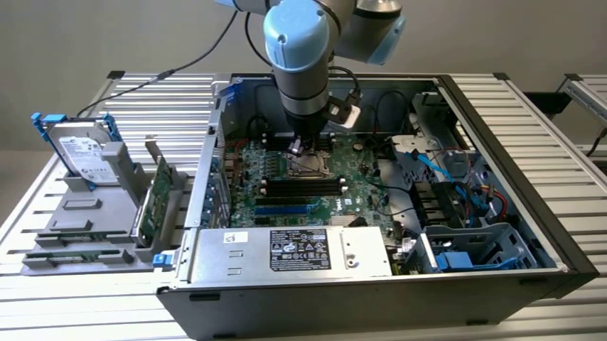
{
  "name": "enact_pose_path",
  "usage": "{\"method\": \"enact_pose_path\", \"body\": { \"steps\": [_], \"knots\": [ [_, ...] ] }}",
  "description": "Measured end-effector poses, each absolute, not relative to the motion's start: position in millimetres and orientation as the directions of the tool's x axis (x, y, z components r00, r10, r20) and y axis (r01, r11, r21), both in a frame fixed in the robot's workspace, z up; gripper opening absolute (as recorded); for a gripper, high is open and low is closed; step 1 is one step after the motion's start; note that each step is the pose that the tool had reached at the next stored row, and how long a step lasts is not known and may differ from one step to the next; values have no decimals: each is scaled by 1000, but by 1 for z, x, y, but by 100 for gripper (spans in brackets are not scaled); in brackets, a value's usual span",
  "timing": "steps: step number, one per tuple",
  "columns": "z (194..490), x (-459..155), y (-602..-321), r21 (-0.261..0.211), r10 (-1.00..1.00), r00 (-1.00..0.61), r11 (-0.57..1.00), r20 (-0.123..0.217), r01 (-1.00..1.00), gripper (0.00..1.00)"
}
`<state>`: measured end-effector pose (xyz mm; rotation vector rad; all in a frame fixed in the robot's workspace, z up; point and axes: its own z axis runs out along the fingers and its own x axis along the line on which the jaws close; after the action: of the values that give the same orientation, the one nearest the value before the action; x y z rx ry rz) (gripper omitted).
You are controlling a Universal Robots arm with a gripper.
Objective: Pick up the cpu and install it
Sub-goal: 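Install the first cpu locking lever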
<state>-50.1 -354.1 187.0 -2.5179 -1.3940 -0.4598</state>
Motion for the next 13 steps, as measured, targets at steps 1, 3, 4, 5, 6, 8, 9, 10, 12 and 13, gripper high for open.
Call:
{"method": "enact_pose_path", "body": {
  "steps": [1,3,4,5,6,8,9,10,12,13],
  "knots": [
    [187,-50,-354,-45,780,499,-523,377,851,11],
    [187,-50,-354,-45,780,499,-523,377,851,11],
    [187,-50,-354,-45,780,499,-523,378,851,11],
    [187,-50,-354,-45,780,499,-523,378,851,11],
    [187,-50,-354,-45,780,499,-523,378,851,11],
    [189,-50,-354,-45,780,499,-523,378,851,11],
    [193,-50,-354,-46,779,499,-523,379,851,11],
    [197,-50,-354,-46,779,499,-523,379,851,11],
    [207,-50,-354,-46,779,499,-523,379,851,11],
    [211,-50,-354,-46,779,499,-523,379,851,11]
  ]
}}
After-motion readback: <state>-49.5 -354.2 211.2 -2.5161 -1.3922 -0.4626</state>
